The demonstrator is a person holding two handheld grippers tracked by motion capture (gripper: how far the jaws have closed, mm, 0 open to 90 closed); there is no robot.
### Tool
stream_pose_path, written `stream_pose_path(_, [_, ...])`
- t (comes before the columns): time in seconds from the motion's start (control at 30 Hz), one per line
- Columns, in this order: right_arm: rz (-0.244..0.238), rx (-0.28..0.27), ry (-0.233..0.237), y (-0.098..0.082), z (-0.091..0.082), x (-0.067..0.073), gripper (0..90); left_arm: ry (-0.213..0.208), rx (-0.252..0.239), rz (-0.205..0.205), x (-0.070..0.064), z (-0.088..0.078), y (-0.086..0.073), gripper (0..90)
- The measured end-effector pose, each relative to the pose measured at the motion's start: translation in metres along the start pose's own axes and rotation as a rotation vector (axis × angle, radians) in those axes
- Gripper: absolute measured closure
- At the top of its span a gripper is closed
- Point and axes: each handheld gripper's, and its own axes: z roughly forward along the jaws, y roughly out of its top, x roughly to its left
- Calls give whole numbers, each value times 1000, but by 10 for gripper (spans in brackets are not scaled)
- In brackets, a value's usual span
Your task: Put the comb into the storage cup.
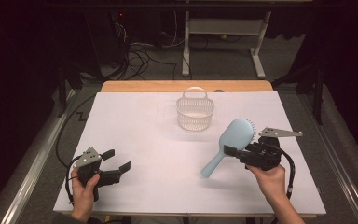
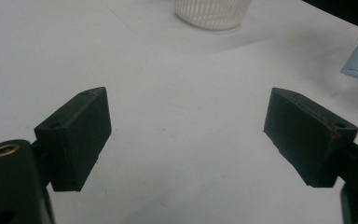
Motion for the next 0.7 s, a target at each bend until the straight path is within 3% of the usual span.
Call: stream_pose_path(0.7, [-28, -12, -56, 22, -10, -8, 548, 6, 3, -10, 0, -1, -3, 158])
